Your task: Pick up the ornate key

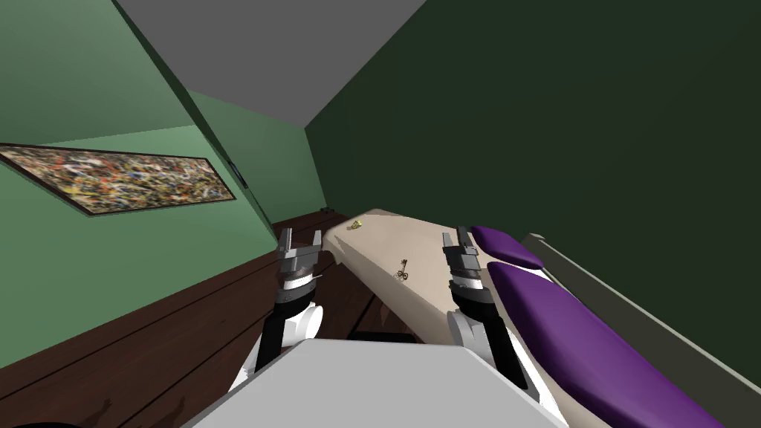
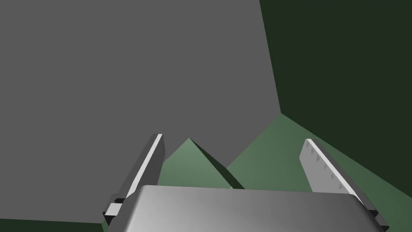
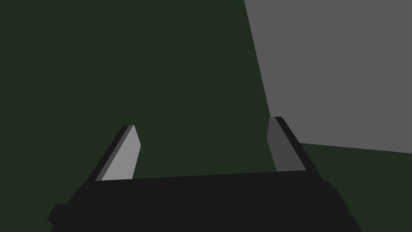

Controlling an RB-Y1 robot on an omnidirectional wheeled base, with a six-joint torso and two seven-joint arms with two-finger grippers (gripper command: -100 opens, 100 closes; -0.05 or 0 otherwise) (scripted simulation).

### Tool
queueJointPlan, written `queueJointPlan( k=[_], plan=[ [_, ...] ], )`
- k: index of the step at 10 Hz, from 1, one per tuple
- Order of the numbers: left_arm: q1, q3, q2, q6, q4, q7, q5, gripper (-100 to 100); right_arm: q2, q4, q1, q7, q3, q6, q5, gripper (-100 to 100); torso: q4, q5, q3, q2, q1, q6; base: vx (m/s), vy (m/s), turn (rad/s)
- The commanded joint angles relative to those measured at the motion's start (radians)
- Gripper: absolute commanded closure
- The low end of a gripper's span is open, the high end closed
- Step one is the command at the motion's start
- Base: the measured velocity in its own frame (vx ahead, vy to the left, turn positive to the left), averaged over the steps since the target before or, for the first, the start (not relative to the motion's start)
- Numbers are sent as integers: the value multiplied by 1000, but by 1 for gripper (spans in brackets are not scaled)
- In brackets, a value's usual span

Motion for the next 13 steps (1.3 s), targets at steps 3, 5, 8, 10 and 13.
queueJointPlan(
  k=[3,5,8,10,13],
  plan=[
    [0,0,0,0,0,0,0,0,-88,8,35,40,55,20,23,-100,0,2,0,-1,11,0,21,159,-24],
    [0,0,0,0,0,0,0,0,-138,19,59,74,99,35,46,-100,0,3,-1,-1,15,0,13,237,-26],
    [0,0,0,0,0,0,0,0,-231,46,97,141,176,62,102,-100,-1,4,-2,-4,15,0,52,232,-40],
    [0,0,0,0,0,0,0,0,-290,72,118,196,234,81,154,-100,-1,4,-1,-2,17,0,38,237,-37],
    [0,0,0,0,0,0,0,0,-373,104,135,258,302,101,218,-100,-1,2,-2,-3,8,0,38,147,-25]
  ],
)
